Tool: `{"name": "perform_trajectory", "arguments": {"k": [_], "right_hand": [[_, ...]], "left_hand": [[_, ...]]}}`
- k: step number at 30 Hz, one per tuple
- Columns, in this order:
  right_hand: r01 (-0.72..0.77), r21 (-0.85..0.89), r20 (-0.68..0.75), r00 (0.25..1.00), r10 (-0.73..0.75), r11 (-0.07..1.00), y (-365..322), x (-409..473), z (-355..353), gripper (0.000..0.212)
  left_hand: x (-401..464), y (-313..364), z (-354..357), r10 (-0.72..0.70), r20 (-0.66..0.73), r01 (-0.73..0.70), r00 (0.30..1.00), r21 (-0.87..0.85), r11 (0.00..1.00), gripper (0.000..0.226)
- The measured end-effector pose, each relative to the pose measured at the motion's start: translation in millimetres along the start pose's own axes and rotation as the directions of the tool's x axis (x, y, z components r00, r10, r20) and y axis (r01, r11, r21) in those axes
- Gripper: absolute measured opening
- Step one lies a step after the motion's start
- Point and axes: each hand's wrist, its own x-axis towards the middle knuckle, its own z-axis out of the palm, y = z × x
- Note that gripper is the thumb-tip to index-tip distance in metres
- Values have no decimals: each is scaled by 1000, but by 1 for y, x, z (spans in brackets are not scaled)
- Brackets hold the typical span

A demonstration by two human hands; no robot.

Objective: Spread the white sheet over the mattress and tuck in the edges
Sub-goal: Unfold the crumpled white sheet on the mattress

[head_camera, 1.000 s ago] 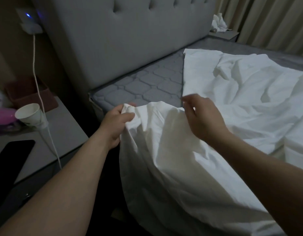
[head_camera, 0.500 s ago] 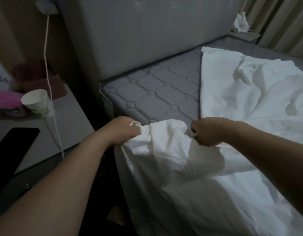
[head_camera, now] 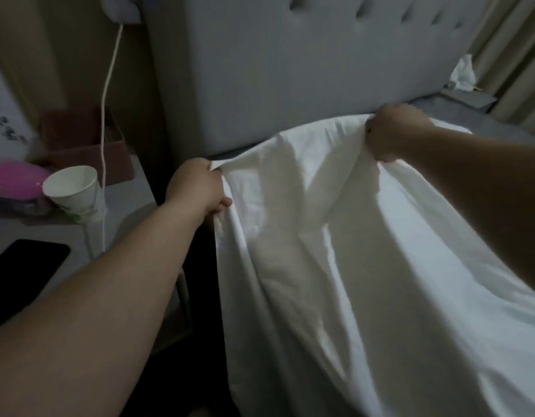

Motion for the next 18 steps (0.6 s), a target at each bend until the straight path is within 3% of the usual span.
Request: {"name": "perform_trajectory", "arguments": {"k": [3, 6, 8, 11, 15, 18], "right_hand": [[-71, 373, -258, 950, 177, 925, -2, 30, -2, 20], [-13, 526, -320, 923, 212, 851, -20, 44, 9, 35], [23, 552, -228, 966, 125, 833, -37, 49, 27, 53], [-58, 535, 13, 998, 61, 843, -54, 41, 61, 86], [-9, 534, 34, 999, -11, 846, -49, -4, 89, 85], [31, 548, 19, 999, -50, 836, -25, -48, 91, 78]], "left_hand": [[47, 15, -19, -28, -92, 21, 995, -80, 997, 14], [90, 26, -41, 87, -226, -63, 970, 109, 992, 25], [96, 30, -43, 126, -222, -58, 967, 292, 955, 35], [88, 16, -23, 28, -34, -8, 999, 476, 879, 65], [73, -18, 0, -7, 21, -5, 1000, 518, 855, 74], [42, -18, 21, 79, 60, -99, 995, 596, 797, 76]]}}
